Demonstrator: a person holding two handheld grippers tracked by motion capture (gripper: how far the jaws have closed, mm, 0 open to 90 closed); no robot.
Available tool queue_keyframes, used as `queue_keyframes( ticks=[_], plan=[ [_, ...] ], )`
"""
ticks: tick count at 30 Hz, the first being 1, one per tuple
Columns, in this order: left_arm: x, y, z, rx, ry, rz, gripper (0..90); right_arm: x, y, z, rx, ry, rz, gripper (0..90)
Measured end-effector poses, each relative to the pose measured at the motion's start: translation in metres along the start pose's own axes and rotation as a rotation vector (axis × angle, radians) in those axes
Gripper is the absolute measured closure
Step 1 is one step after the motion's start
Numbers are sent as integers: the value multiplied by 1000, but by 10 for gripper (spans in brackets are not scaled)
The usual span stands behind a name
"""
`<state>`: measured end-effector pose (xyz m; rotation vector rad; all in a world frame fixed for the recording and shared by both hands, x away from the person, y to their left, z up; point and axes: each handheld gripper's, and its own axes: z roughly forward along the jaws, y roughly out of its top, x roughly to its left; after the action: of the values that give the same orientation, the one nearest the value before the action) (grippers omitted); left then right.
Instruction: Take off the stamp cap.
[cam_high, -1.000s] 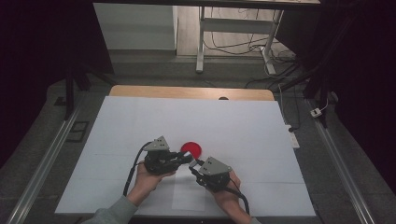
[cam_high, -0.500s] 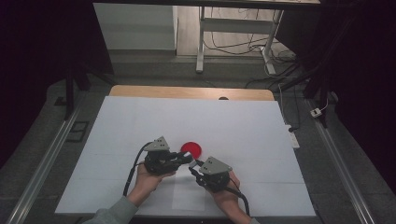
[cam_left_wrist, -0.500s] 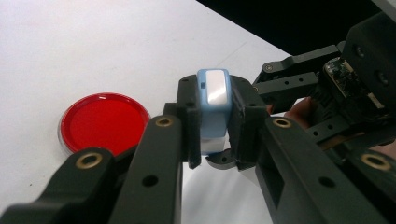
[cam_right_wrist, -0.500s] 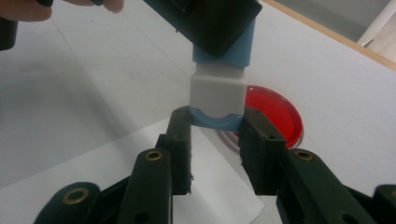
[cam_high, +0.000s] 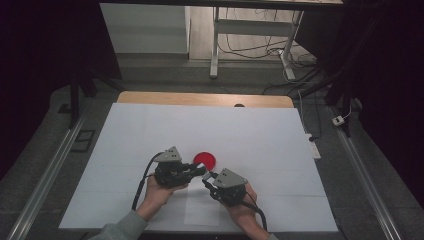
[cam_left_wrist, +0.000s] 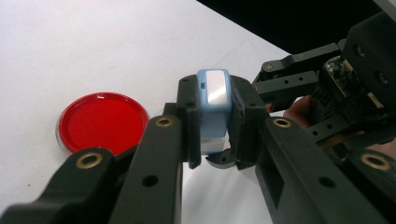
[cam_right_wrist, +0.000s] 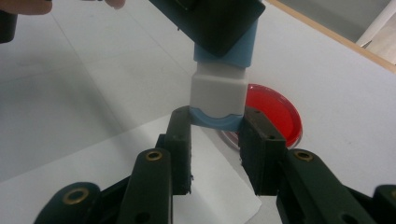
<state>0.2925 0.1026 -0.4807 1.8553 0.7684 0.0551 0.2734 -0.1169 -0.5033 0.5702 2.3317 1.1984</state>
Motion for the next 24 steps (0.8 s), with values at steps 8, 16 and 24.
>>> queue_keyframes(
  ticks=[8,16,24],
  plan=[
    [1,0,-1,-4,-7,-10,761,0,1,-1,2,-3,-14,653],
    [2,0,-1,-6,-13,-14,761,4,-4,-1,-39,-14,54,653],
    [2,1,-2,-7,-19,-9,761,3,-2,-2,-25,-18,18,654]
  ],
)
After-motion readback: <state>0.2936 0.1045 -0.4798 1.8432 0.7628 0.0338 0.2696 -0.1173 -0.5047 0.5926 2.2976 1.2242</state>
